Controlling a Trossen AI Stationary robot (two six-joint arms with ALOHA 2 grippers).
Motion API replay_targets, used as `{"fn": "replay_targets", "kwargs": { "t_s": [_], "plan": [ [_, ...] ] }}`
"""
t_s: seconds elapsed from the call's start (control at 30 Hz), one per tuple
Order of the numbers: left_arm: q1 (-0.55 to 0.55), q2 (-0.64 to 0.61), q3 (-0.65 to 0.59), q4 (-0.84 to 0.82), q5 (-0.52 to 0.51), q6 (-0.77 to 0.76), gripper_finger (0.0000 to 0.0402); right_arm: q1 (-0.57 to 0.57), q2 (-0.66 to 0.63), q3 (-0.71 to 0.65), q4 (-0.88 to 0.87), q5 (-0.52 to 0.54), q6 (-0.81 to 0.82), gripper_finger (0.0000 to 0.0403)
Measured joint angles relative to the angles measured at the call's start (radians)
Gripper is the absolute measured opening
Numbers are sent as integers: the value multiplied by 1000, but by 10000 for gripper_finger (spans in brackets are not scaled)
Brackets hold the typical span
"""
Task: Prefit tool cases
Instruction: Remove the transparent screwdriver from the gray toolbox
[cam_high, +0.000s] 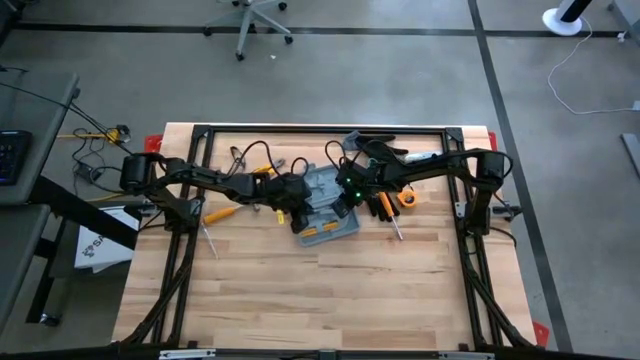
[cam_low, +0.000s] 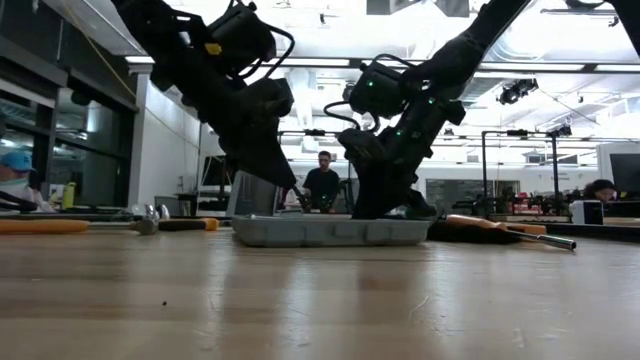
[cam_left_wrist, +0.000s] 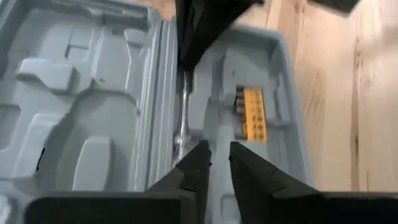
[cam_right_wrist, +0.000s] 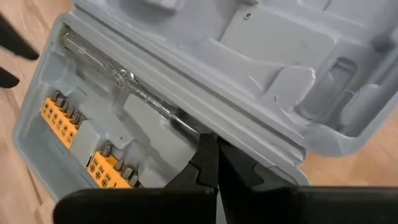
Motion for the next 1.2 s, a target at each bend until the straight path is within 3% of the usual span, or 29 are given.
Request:
{"fn": "replay_targets", "kwargs": {
  "t_s": [0.23, 0.43, 0.6, 0.73, 1.2],
  "plan": [
    [-13, 0, 0, -107, -19, 117, 139, -2, 2, -1, -9, 0, -2, 0],
    [-66, 9, 1, -110, -168, 225, 182, -2, 2, -2, -9, 0, 0, 0],
    [-114, 54, 1, -107, -281, 329, 188, -2, 3, -3, -7, 0, 9, 0],
    [-157, 89, 1, -109, -473, 431, 188, -2, 3, -3, -3, 0, 9, 0],
    [-174, 239, 24, -58, -625, 531, 172, -1, 4, -6, 25, 4, 25, 0]
  ]
}}
